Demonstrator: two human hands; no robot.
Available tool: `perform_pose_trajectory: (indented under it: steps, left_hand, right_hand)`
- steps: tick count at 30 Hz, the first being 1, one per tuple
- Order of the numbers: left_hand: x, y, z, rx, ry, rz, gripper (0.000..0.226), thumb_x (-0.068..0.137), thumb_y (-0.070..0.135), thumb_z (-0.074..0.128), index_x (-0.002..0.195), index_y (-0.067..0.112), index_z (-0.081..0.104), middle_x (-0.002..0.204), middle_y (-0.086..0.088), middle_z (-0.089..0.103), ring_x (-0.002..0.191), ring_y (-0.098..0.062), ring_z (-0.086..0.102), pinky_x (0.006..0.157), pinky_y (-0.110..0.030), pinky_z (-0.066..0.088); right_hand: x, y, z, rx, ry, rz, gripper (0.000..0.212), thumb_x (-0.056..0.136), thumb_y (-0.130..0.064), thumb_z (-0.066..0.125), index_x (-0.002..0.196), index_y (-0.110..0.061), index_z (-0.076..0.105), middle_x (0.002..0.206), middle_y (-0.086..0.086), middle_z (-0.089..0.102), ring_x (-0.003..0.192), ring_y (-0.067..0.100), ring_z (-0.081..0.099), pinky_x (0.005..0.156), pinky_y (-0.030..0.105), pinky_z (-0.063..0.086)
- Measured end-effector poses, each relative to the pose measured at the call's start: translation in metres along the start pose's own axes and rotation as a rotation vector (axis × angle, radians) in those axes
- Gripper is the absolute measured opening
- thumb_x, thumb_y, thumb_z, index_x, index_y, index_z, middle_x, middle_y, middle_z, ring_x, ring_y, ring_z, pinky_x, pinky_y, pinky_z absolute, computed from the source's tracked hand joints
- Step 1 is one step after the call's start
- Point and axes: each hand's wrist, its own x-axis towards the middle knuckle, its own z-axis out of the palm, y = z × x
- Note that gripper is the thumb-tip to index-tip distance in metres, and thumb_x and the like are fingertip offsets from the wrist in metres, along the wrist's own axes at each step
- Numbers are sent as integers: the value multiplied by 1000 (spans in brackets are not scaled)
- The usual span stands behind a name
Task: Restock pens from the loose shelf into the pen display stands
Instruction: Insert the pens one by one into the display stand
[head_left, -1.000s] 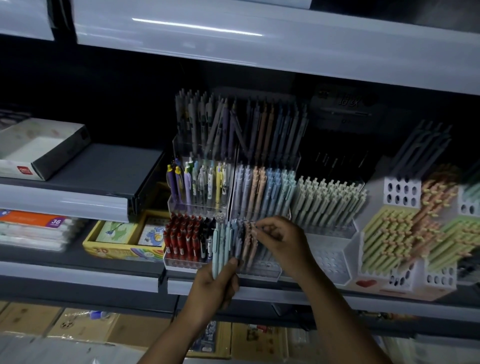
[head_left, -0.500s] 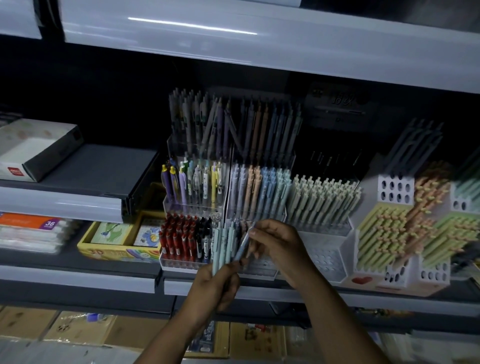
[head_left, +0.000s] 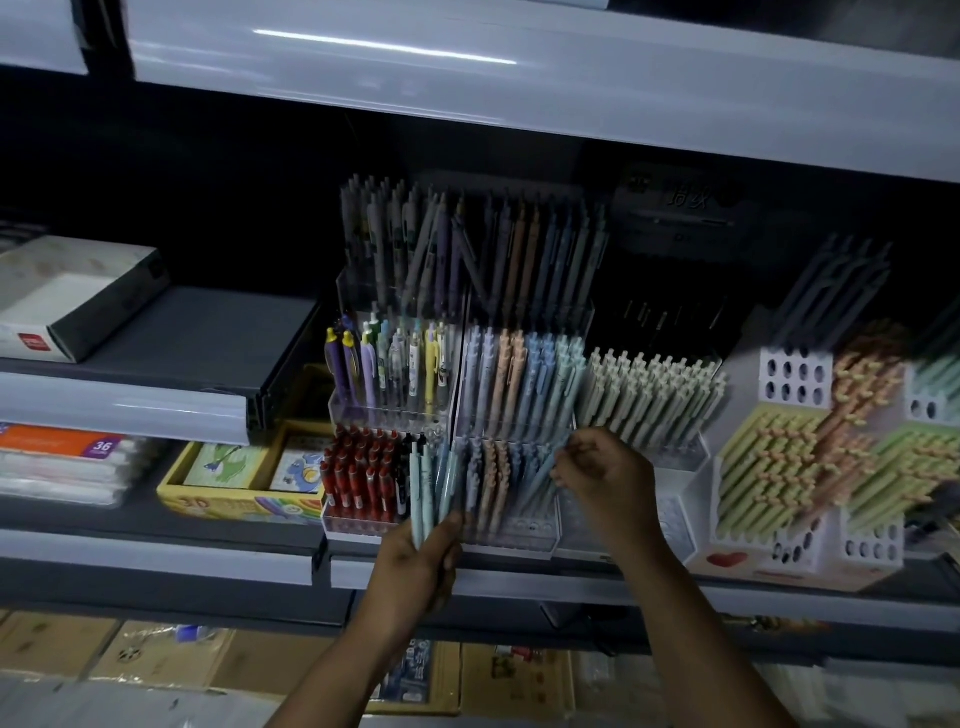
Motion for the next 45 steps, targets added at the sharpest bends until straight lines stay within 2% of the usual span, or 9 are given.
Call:
perform_pose_trajectory:
  steps: [6,11,18,21,25,35,38,40,45]
  left_hand:
    - [-2,1,0,-66,-45,-7,39,99,28,60,107,-8,70,58,-15,37,41,-21,31,45,-28,34]
    - [-3,2,0,-113,-67,-13,31,98,32,60,118,14,75,58,-14,42,42,-19,30,44,-26,30]
    - [-4,5,4,-126,-56,22,34,96,34,57,121,18,74,62,-14,55,44,-19,42,45,-29,39]
    - [-3,5,5,-107,-55,26,36,95,37,57,121,19,73,63,-13,56,45,-20,43,47,-29,39]
    - [-4,4,7,-77,-68,14,34,97,35,55,122,18,72,61,-13,55,44,-19,42,46,-31,40]
    - [-5,0,8,-41,-69,-16,42,86,42,66,108,7,76,58,-9,33,45,-19,28,47,-28,29]
    - [-4,1,9,52,-77,-5,54,87,37,63,109,-12,67,48,-5,34,37,-18,30,43,-25,31]
    - [-6,2,9,109,-100,7,60,89,38,63,104,-20,60,44,-4,38,33,-16,32,42,-25,33]
    - [-9,5,9,92,-133,-12,56,93,43,62,85,-12,56,46,-6,39,36,-18,29,47,-29,31]
  right_hand:
    - [-4,1,6,-141,-61,-76,19,88,-7,73,84,-25,67,79,-7,70,75,4,67,67,20,53]
    - [0,-1,4,-213,-119,-120,6,88,-8,73,85,-13,71,76,-2,71,72,4,68,65,20,53]
    - [-9,12,12,-346,-243,-93,3,91,-11,69,89,-13,70,79,-7,69,75,-5,65,69,16,49]
    - [-10,16,14,-388,-232,-93,8,91,-11,66,87,-4,68,80,11,70,76,16,67,72,38,56]
    - [-8,12,16,-427,-233,-71,14,93,-11,65,88,3,67,81,17,69,76,25,67,74,44,56]
    - [-8,-25,10,-256,-171,-69,11,94,-25,70,90,-15,65,67,3,65,51,13,61,53,35,54]
    - [-8,-43,14,-22,-279,-35,12,91,-29,73,98,-19,74,78,-7,70,60,2,63,56,17,47]
    - [-7,-47,19,31,-357,-27,11,88,-30,77,98,-25,76,85,-7,73,73,3,68,63,20,52]
    - [-5,-51,19,149,-383,50,19,85,-15,80,83,-33,76,81,-13,75,79,3,69,68,16,53]
